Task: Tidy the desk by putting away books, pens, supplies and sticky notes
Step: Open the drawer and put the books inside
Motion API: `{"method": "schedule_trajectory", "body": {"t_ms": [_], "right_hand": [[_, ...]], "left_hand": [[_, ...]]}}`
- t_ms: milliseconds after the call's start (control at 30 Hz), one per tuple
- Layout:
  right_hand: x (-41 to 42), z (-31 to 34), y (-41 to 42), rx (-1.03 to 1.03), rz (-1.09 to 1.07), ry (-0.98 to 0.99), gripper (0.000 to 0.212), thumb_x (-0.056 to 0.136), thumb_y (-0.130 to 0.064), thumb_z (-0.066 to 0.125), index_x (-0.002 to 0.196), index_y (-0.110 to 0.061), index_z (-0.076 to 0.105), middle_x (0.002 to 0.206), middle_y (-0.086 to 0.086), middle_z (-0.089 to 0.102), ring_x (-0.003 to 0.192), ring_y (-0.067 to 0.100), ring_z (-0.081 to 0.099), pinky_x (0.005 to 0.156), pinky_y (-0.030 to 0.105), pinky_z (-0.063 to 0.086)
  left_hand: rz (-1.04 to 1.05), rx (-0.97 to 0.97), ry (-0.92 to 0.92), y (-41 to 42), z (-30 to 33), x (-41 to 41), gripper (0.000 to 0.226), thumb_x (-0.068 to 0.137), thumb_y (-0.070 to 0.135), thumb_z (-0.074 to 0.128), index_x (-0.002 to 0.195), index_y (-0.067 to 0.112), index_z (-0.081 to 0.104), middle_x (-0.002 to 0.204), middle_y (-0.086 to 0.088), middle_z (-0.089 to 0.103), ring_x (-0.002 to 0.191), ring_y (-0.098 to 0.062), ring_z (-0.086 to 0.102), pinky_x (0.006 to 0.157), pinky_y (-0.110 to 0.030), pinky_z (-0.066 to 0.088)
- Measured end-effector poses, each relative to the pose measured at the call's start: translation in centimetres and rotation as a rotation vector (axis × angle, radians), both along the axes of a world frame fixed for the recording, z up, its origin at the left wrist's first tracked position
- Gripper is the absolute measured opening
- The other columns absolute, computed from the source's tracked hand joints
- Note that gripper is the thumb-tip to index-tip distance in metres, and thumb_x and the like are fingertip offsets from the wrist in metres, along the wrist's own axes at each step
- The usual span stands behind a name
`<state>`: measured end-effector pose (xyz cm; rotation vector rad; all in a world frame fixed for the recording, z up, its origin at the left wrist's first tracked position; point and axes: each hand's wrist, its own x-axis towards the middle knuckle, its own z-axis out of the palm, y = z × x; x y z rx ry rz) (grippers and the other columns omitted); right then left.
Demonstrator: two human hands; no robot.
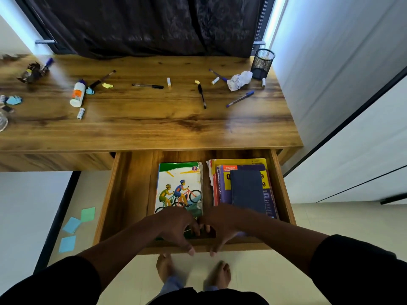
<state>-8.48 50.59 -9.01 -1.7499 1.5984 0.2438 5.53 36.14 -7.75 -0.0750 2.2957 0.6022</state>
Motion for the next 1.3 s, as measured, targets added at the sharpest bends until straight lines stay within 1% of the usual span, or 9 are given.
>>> {"method": "schedule_trajectory", "body": {"t_ms": [100,233,367,467,667,800,933,1100,1300], "right_hand": [[-0.7,0.2,-0.4,-0.114,-0.018,0.080,0.085,0.064,-0.072,0.081,0.130,-0.024,0.057,0.120,0.001,0.070,0.111,0.024,0.063,0.094,0.044,0.055],[-1.9,1.1,-1.0,-0.244,-0.055,0.204,0.101,0.067,-0.073,0.078,0.147,-0.021,0.044,0.145,0.008,0.052,0.135,0.028,0.042,0.108,0.054,0.039],[-3.4,1.5,-1.6,-0.348,-0.115,0.348,0.115,0.064,-0.081,0.073,0.153,-0.023,0.029,0.153,0.008,0.039,0.140,0.029,0.034,0.112,0.057,0.035],[-4.5,1.7,-2.3,-0.428,-0.197,0.394,0.126,0.055,-0.085,0.073,0.154,-0.023,0.027,0.153,0.007,0.037,0.141,0.030,0.033,0.110,0.054,0.037],[-6.7,2.1,-4.5,-0.399,-0.350,0.534,0.145,0.051,-0.094,0.067,0.161,-0.018,0.012,0.166,0.017,0.019,0.152,0.043,0.017,0.118,0.063,0.026],[-8.0,2.4,-6.4,-0.347,-0.401,0.594,0.152,0.052,-0.095,0.066,0.162,-0.016,-0.002,0.169,0.020,0.004,0.154,0.047,0.005,0.120,0.067,0.016],[-9.3,2.9,-8.3,-0.273,-0.442,0.591,0.152,0.055,-0.088,0.072,0.161,-0.014,-0.007,0.168,0.019,-0.003,0.154,0.045,-0.001,0.123,0.062,0.010],[-10.1,3.8,-9.0,-0.287,-0.513,0.465,0.137,0.051,-0.074,0.086,0.157,-0.019,0.019,0.160,0.013,0.021,0.147,0.037,0.022,0.123,0.053,0.024],[-10.2,4.2,-9.8,-0.290,-0.525,0.476,0.122,0.055,-0.071,0.086,0.153,-0.021,0.031,0.152,0.010,0.036,0.139,0.034,0.037,0.117,0.051,0.035]], "left_hand": [[0.016,-0.097,0.135,-1.0,-0.1,-0.2,0.085,0.064,0.087,0.066,0.134,0.040,0.062,0.137,0.015,0.061,0.125,-0.013,0.054,0.102,-0.036,0.046],[0.060,-0.214,0.343,-2.6,-0.3,-0.5,0.101,0.053,0.102,0.051,0.132,0.040,0.061,0.140,0.013,0.056,0.127,-0.012,0.049,0.105,-0.036,0.042],[0.026,-0.354,0.528,-4.0,-0.1,-1.4,0.108,0.058,0.102,0.045,0.146,0.039,0.050,0.157,0.008,0.039,0.148,-0.018,0.028,0.123,-0.044,0.021],[0.003,-0.464,0.607,-4.8,0.1,-2.3,0.113,0.060,0.099,0.045,0.151,0.031,0.044,0.163,-0.002,0.033,0.155,-0.026,0.019,0.126,-0.052,0.009],[0.053,-0.585,0.623,-6.8,0.3,-4.6,0.137,0.066,0.095,0.049,0.162,0.011,-0.002,0.170,-0.012,-0.006,0.156,-0.030,-0.012,0.126,-0.053,-0.002],[0.084,-0.647,0.539,-8.6,0.6,-7.0,0.149,0.062,0.099,0.045,0.157,0.004,-0.019,0.165,-0.016,-0.028,0.151,-0.032,-0.030,0.124,-0.054,-0.008],[0.072,-0.630,0.434,-10.2,1.2,-9.4,0.154,0.059,0.100,0.047,0.157,0.002,-0.020,0.163,-0.020,-0.030,0.151,-0.035,-0.028,0.125,-0.052,-0.005],[0.087,-0.535,0.349,-11.1,1.9,-11.4,0.152,0.057,0.092,0.065,0.160,0.004,-0.004,0.169,-0.020,-0.008,0.156,-0.036,-0.006,0.128,-0.046,0.010],[0.002,-0.593,0.386,-11.5,3.0,-12.5,0.139,0.057,0.089,0.068,0.156,0.002,0.023,0.163,-0.026,0.022,0.150,-0.041,0.025,0.118,-0.047,0.036]]}}
